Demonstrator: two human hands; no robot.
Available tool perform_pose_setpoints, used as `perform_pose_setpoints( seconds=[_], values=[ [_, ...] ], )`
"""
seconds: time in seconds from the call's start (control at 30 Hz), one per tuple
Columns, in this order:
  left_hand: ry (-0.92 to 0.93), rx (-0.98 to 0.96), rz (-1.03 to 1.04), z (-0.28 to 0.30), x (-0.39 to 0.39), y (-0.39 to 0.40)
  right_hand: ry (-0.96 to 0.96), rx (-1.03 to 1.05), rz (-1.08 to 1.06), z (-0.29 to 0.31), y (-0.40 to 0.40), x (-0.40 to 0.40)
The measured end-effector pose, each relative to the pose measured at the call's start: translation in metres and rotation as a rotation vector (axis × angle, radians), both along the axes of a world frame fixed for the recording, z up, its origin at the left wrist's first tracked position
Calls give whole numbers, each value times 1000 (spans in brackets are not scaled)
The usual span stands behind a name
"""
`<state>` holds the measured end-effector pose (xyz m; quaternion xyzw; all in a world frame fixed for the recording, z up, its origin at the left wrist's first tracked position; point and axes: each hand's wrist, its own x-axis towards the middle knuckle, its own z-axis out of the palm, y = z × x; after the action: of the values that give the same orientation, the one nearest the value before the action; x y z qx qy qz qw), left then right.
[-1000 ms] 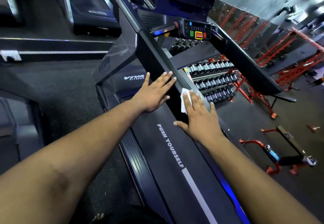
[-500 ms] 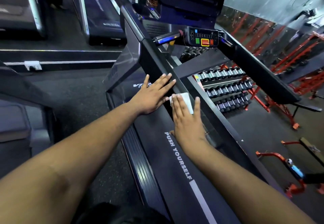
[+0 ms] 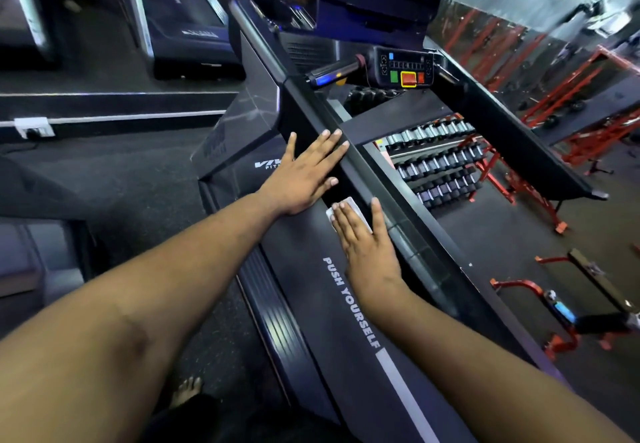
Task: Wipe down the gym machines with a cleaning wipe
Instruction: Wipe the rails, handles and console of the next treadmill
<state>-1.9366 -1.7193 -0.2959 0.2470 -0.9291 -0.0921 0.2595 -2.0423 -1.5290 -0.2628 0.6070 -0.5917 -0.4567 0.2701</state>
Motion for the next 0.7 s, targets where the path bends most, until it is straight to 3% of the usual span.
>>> perform_pose_setpoints(
  seconds=[0.23, 0.37, 0.53, 0.7],
  values=[
    [-6, -87, -59, -8, 0, -16, -357, -212, -147, 27, 54, -10],
    [-10, -111, -100, -4, -4, -22, -598, -337, -188, 35, 8, -12],
    [-12, -132, -125, 3, -1, -31, -670, -366, -223, 46, -51, -15],
    [-23, -149, -119, 2, 0, -39, -647, -389, -197, 43, 26, -22]
  ],
)
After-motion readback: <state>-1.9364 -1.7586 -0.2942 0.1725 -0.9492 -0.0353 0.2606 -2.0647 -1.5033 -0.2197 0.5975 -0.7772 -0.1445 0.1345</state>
